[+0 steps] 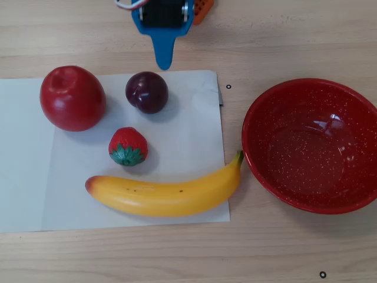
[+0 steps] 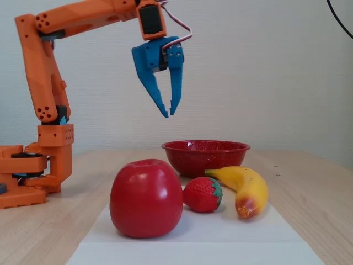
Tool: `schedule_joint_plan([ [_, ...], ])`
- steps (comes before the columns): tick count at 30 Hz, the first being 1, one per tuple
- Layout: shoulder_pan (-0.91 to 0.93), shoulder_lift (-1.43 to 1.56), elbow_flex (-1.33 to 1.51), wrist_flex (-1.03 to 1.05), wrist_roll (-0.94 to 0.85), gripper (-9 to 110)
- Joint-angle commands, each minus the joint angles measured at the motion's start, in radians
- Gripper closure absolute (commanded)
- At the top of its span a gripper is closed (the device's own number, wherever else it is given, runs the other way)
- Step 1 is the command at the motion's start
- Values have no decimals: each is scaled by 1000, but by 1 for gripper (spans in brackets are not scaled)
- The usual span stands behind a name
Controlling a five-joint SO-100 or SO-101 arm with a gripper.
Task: Grasp the banana and put it in the red bowl
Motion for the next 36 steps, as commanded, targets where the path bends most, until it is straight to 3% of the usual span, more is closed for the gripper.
schedule_joint_plan([
  [1, -18, -17, -155, 37, 20, 101],
  [19, 14, -506, -710, 133, 3, 97],
  [29, 40, -684, -885, 137, 3, 81],
  [36, 49, -750, -891, 97, -21, 58],
])
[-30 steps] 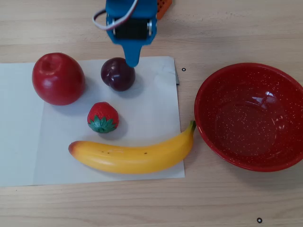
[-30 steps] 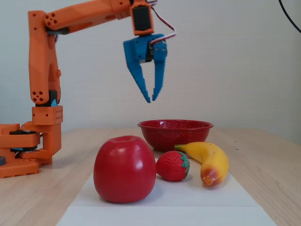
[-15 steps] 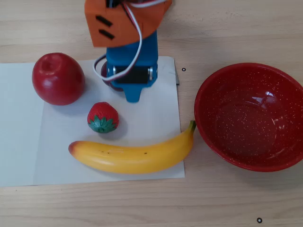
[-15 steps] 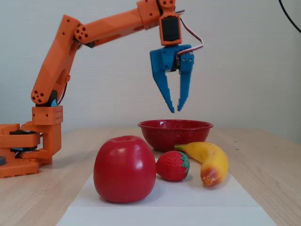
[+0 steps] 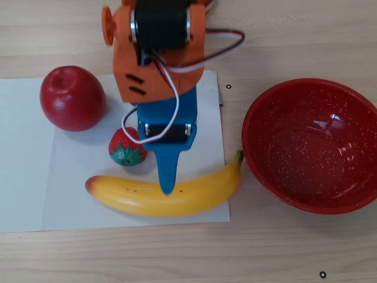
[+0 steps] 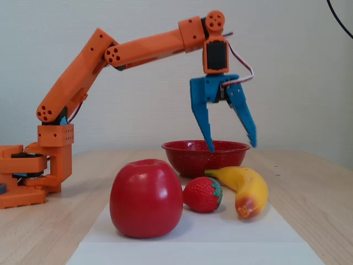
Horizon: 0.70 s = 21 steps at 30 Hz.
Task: Grasp the banana and put it in the red bowl
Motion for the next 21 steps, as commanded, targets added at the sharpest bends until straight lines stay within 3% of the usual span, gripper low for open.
schedule_joint_plan([
  [1, 48, 60, -91, -35, -28, 55],
  [6, 57, 31, -71, -63, -34, 37],
  [21, 84, -94, -130, -160, -5, 29],
])
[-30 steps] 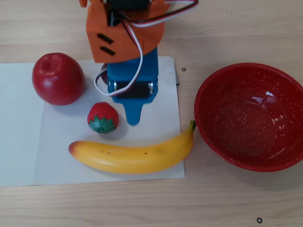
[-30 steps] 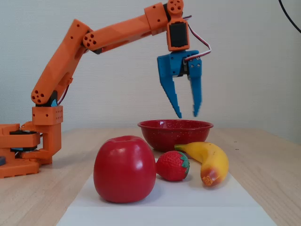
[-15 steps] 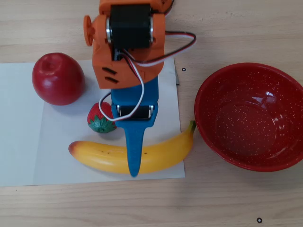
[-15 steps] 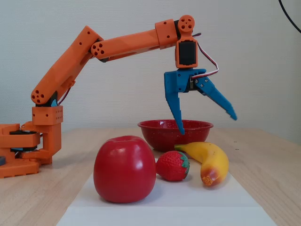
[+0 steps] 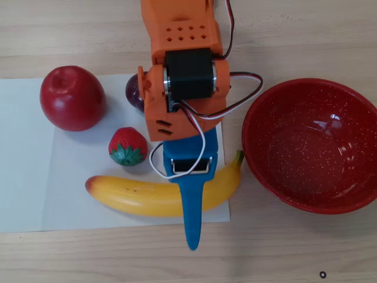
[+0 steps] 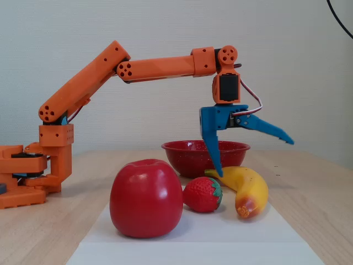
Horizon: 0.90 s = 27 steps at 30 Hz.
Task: Grasp the banana and put it in the red bowl
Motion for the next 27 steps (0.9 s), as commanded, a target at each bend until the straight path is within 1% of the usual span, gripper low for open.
schedule_joint_plan([
  [1, 18, 69, -104, -18, 14, 29],
  [27, -38, -101, -272, -34, 48, 29],
])
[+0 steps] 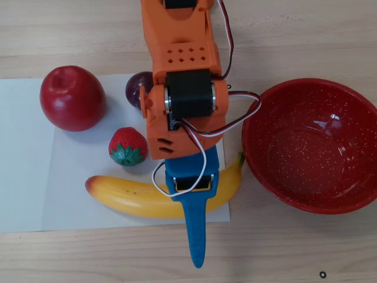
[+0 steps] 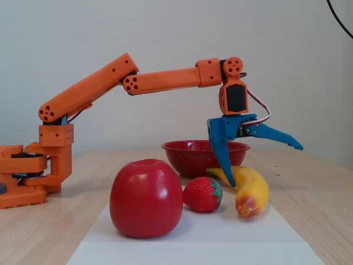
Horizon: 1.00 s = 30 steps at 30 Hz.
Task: Grasp the banana and put it in the red bowl
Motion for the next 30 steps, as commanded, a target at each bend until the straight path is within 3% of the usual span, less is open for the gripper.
schedule_joint_plan([
  [1, -37, 63, -92, -2, 6, 29],
  [17, -51, 18, -89, -9, -8, 32],
  [30, -72, 12, -117, -31, -18, 59],
])
